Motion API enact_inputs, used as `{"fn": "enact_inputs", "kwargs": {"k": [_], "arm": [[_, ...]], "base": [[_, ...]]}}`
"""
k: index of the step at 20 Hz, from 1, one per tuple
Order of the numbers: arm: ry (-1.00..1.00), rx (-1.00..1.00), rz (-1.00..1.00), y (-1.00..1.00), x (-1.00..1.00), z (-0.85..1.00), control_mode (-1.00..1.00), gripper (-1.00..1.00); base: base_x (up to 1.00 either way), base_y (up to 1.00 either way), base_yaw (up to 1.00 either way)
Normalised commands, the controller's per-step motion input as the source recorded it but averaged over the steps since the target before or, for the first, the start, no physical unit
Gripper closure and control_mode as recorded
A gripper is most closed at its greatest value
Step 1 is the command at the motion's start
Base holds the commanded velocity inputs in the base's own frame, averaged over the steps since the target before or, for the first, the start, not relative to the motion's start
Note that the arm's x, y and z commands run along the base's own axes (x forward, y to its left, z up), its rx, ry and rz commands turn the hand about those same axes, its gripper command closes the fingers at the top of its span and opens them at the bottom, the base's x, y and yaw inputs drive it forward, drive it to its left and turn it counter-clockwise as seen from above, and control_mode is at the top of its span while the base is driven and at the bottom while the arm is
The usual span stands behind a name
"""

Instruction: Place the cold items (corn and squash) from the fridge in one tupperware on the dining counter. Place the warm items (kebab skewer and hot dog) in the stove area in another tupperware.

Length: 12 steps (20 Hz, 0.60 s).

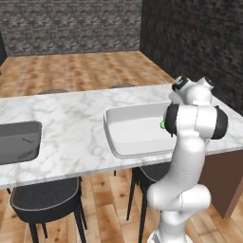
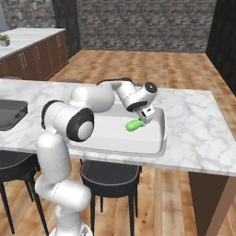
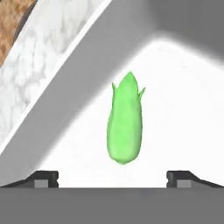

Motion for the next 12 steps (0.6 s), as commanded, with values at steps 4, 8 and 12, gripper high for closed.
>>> {"fn": "enact_inputs", "kwargs": {"k": [4,8,12], "arm": [[-0.22,-0.03,0.15,0.00,-1.00,1.00,-1.00,-1.00],[-0.10,-0.10,0.09,0.00,-1.00,0.94,-1.00,-1.00],[-0.10,-0.19,0.03,0.05,-1.00,0.57,-1.00,-1.00]], "base": [[0.00,0.00,0.00],[0.00,0.00,0.00],[0.00,0.00,0.00]]}}
